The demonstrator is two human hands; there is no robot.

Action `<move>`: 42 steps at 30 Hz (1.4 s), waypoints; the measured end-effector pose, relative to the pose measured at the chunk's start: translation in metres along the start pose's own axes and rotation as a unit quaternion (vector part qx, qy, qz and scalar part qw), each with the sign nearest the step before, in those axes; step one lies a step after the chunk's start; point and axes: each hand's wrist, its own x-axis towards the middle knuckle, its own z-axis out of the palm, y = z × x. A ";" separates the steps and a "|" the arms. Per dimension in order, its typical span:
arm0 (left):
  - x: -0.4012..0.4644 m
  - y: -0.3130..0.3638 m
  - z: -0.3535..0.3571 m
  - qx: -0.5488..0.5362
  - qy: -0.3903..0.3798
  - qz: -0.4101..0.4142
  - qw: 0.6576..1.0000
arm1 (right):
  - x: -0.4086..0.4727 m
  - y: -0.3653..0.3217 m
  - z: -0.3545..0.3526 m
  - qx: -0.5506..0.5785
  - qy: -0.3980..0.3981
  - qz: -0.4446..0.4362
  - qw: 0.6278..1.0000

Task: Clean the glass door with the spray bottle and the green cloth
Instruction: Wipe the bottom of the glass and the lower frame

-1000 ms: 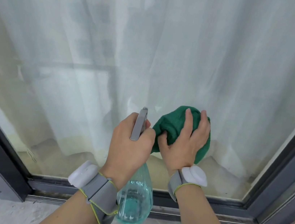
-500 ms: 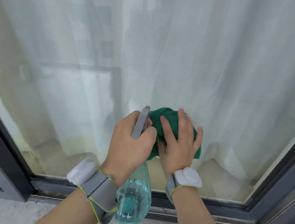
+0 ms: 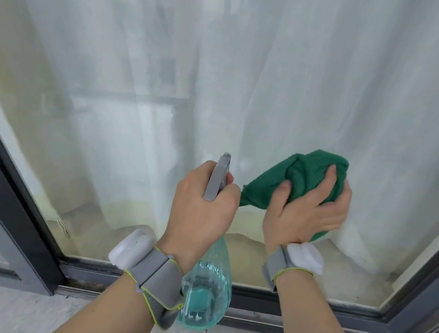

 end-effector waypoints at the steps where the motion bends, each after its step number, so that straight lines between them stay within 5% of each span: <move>1: 0.001 -0.001 -0.001 -0.002 0.000 0.002 1.000 | -0.008 0.000 0.000 -0.003 -0.019 -0.026 0.999; 6: 0.000 -0.003 0.002 -0.016 -0.005 0.009 1.000 | -0.052 0.008 0.004 -0.014 -0.123 -0.189 0.974; 10: -0.005 -0.005 0.007 -0.013 -0.024 0.008 1.000 | -0.034 0.024 -0.001 -0.008 -0.131 -0.247 0.960; 15: -0.019 0.005 0.031 0.005 -0.050 0.004 0.999 | -0.001 0.055 -0.020 -0.006 -0.063 -0.113 0.992; 19: -0.032 0.015 0.059 -0.002 -0.072 0.012 0.997 | 0.014 0.061 -0.036 0.036 -0.118 -0.148 0.981; 28: -0.057 0.028 0.126 -0.003 -0.105 -0.034 0.994 | 0.041 0.141 -0.076 -0.008 -0.202 -0.047 0.978; 33: -0.057 0.040 0.163 0.012 -0.118 -0.048 0.992 | 0.048 0.162 -0.086 -0.026 -0.167 0.032 0.985; 42: -0.053 0.051 0.187 0.085 -0.108 -0.050 0.989 | 0.031 0.171 -0.084 0.021 -0.225 -0.063 0.972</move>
